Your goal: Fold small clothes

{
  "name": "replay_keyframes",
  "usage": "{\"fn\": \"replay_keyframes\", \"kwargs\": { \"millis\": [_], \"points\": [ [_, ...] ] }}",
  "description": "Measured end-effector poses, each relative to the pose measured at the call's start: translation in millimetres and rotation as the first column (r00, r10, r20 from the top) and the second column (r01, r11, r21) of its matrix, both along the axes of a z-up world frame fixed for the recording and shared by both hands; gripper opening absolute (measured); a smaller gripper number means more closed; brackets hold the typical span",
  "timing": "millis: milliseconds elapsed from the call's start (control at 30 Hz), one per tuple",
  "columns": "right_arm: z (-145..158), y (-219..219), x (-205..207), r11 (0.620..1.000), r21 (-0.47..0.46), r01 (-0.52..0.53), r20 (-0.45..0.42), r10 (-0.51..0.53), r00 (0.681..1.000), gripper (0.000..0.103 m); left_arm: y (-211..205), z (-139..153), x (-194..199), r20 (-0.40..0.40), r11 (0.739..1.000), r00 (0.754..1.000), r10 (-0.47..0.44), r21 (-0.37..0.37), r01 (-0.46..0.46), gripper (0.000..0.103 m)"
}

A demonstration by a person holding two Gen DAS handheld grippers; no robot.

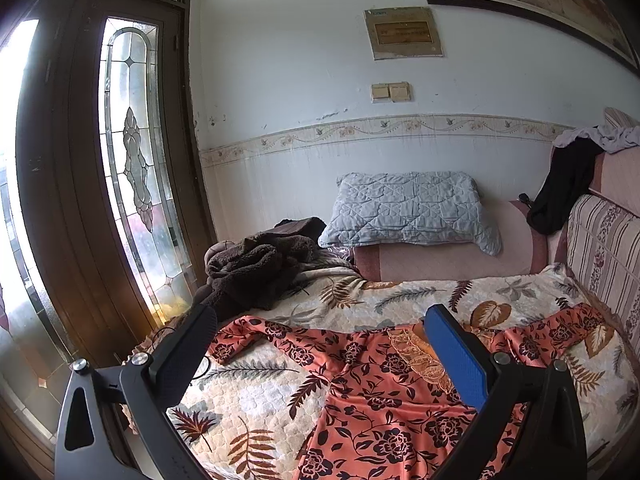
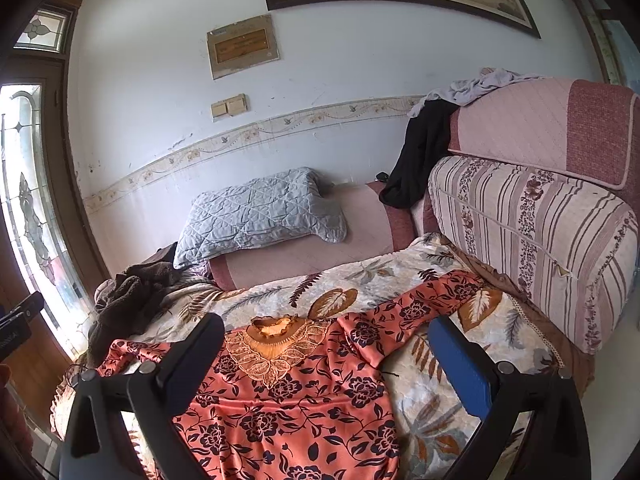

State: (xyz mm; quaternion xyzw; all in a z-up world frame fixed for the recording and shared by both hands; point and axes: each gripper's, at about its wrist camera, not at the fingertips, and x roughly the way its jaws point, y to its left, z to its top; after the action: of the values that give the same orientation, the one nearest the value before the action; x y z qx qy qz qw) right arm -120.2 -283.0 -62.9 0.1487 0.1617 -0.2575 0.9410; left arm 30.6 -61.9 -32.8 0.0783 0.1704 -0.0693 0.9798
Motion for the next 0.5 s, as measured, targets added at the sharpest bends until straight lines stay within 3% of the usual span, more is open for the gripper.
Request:
{"fn": "replay_keyframes", "kwargs": {
  "millis": [133,267,300,400,500],
  "points": [
    [-35,-41,-3,0.996,0.085,0.02,-0.007,-0.019,1.0,0.103,-21,-44,32,-0.147,0.998,0.988,-0.04,0.038,0.046,0.103],
    [-82,-115,-12,0.961,0.274,0.022,0.039,-0.034,0.999,0.103,-53,-130,82,-0.396,0.988,0.915,-0.084,0.089,0.13,0.103],
    [-96,-138,-13,0.943,0.332,0.035,0.033,-0.049,0.998,0.103,-60,-153,93,-0.451,0.986,0.889,-0.078,0.097,0.136,0.103],
    [-142,-199,-3,0.84,0.543,0.029,0.064,-0.076,0.995,0.103,-72,-212,124,-0.571,0.986,0.819,-0.06,0.091,0.136,0.103],
    [-170,-262,14,0.747,0.665,0.022,0.113,-0.129,0.985,0.103,-78,-248,152,-0.616,0.991,0.787,-0.034,0.083,0.108,0.103]
  ]
}}
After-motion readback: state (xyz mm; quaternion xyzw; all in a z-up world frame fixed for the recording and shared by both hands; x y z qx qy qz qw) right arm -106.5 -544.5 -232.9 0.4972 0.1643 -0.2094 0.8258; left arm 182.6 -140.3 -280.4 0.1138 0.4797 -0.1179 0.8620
